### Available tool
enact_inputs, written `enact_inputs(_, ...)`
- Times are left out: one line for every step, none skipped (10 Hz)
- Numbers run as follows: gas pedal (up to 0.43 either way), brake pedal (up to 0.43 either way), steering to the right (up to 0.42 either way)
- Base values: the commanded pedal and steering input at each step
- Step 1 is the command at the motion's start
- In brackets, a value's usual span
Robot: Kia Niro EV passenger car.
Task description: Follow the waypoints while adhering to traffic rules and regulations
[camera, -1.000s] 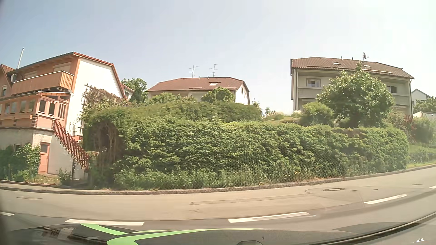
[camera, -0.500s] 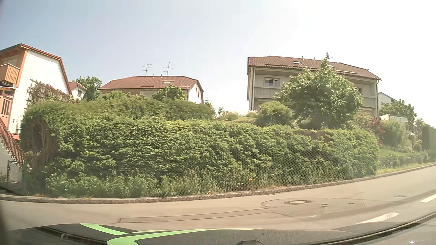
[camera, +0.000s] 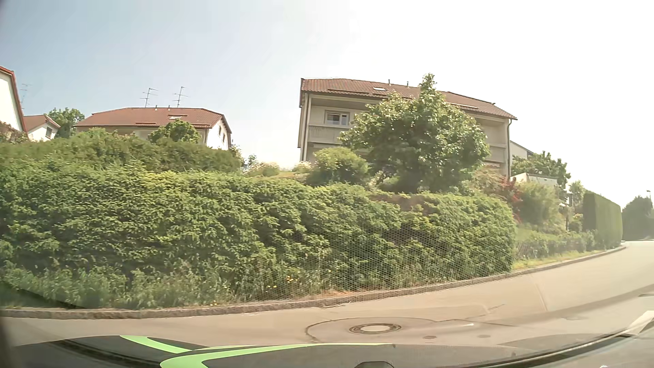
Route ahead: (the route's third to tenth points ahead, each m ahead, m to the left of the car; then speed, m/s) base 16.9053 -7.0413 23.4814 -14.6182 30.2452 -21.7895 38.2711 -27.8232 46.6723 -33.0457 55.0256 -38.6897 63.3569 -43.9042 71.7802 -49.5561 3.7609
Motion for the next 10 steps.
enact_inputs(0.26, 0.0, 0.408)
enact_inputs(0.268, 0.0, 0.408)
enact_inputs(0.268, 0.0, 0.412)
enact_inputs(0.268, 0.0, 0.419)
enact_inputs(0.268, 0.0, 0.425)
enact_inputs(0.268, 0.0, 0.431)
enact_inputs(0.268, 0.0, 0.442)
enact_inputs(0.268, 0.0, 0.454)
enact_inputs(0.268, 0.0, 0.46)
enact_inputs(0.268, 0.0, 0.464)
